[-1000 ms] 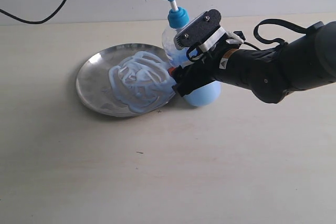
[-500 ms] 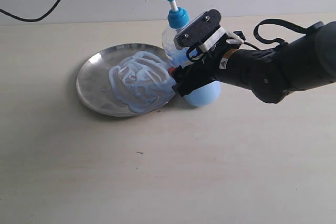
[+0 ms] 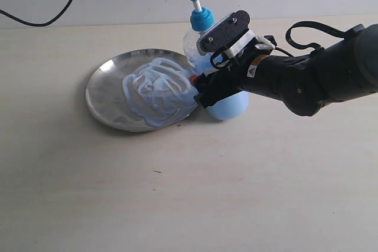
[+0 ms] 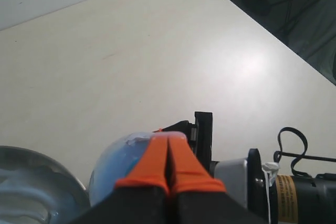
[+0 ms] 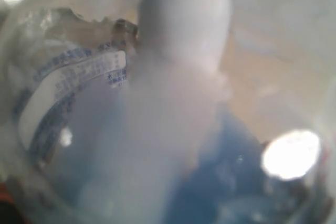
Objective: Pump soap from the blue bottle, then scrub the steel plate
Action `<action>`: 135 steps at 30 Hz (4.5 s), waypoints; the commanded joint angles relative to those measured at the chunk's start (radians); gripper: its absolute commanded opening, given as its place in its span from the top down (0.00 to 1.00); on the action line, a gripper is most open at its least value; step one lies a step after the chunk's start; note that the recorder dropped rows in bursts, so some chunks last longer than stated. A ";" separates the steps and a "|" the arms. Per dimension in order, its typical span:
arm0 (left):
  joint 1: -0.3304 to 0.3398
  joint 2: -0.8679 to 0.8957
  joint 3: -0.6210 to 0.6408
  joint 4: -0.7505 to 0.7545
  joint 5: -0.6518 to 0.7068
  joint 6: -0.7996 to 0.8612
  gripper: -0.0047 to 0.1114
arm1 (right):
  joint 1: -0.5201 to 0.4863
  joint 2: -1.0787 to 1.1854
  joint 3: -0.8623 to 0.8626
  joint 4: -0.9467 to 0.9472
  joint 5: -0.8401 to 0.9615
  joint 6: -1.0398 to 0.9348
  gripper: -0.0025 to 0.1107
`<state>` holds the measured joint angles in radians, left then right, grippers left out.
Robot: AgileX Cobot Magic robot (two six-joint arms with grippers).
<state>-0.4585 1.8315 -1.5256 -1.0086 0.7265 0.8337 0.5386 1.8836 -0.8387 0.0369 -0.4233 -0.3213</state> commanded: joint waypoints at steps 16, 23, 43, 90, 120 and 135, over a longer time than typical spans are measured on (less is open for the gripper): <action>-0.011 0.047 0.014 0.116 0.081 -0.051 0.96 | -0.005 -0.019 -0.018 -0.016 -0.107 -0.012 0.98; -0.020 0.047 0.014 0.163 0.104 -0.064 0.96 | -0.005 -0.019 -0.018 -0.012 -0.113 -0.012 0.98; -0.072 0.100 0.076 0.353 -0.007 -0.205 0.96 | -0.005 -0.019 -0.018 0.012 -0.128 -0.012 0.98; -0.088 -0.178 0.070 0.188 0.006 -0.177 0.96 | -0.005 -0.022 -0.018 0.035 -0.121 -0.018 0.98; -0.027 -0.154 0.070 0.036 -0.101 -0.062 0.96 | -0.005 -0.022 -0.018 0.031 -0.121 -0.020 0.98; -0.069 -0.072 0.070 0.002 -0.182 0.000 0.96 | -0.005 -0.022 -0.018 0.031 -0.119 -0.034 0.98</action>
<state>-0.5249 1.7488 -1.4512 -0.9897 0.5742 0.8265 0.5331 1.8836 -0.8387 0.0807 -0.4428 -0.3464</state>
